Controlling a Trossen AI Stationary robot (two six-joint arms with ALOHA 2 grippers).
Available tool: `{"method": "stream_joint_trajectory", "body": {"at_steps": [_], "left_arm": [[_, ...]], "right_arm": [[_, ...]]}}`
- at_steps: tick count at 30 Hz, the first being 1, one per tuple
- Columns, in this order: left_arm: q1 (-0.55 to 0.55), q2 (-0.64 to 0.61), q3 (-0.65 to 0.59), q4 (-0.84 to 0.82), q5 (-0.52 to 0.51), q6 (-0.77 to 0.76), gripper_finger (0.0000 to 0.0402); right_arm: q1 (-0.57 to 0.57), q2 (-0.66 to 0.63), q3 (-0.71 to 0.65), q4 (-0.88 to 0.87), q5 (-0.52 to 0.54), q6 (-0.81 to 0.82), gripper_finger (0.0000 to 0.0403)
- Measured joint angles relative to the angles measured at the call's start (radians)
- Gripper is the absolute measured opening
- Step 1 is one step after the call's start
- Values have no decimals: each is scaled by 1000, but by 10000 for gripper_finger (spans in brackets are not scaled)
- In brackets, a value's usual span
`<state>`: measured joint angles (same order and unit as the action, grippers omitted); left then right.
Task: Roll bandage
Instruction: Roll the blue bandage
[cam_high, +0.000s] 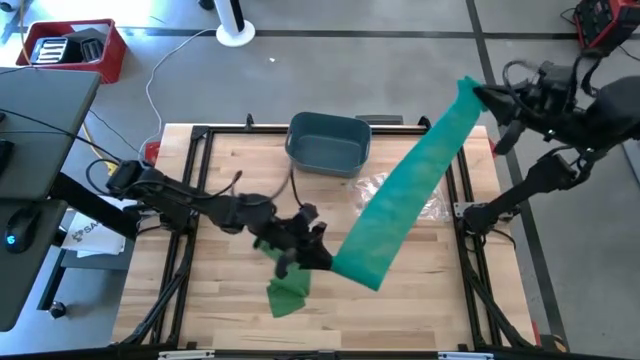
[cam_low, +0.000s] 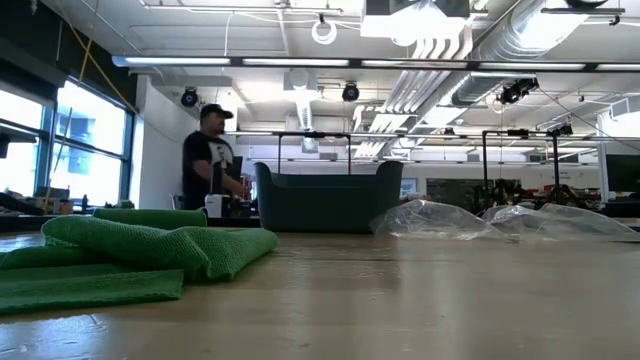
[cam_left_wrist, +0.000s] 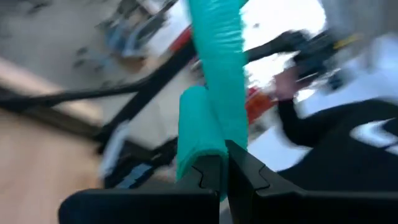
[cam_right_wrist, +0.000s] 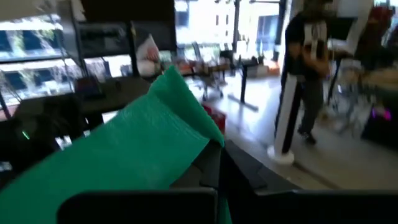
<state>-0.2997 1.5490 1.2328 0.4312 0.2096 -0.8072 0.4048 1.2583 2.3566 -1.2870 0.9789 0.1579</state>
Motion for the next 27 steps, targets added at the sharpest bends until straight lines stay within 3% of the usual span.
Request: {"method": "stream_joint_trajectory", "body": {"at_steps": [5,9,17,23,27], "left_arm": [[-37,-11,91,38,24,-21,1],[-42,-2,172,34,53,-20,1],[-42,-2,248,30,64,42,0],[-42,0,247,-121,63,11,0],[-32,0,247,-291,14,8,0]], "right_arm": [[-61,-3,-5,-295,-70,295,0],[-93,-17,-82,-223,-171,279,0],[-132,-35,-262,-270,-306,364,0],[-151,-42,-361,-252,-289,381,0],[-148,-39,-356,-27,-313,237,0]]}}
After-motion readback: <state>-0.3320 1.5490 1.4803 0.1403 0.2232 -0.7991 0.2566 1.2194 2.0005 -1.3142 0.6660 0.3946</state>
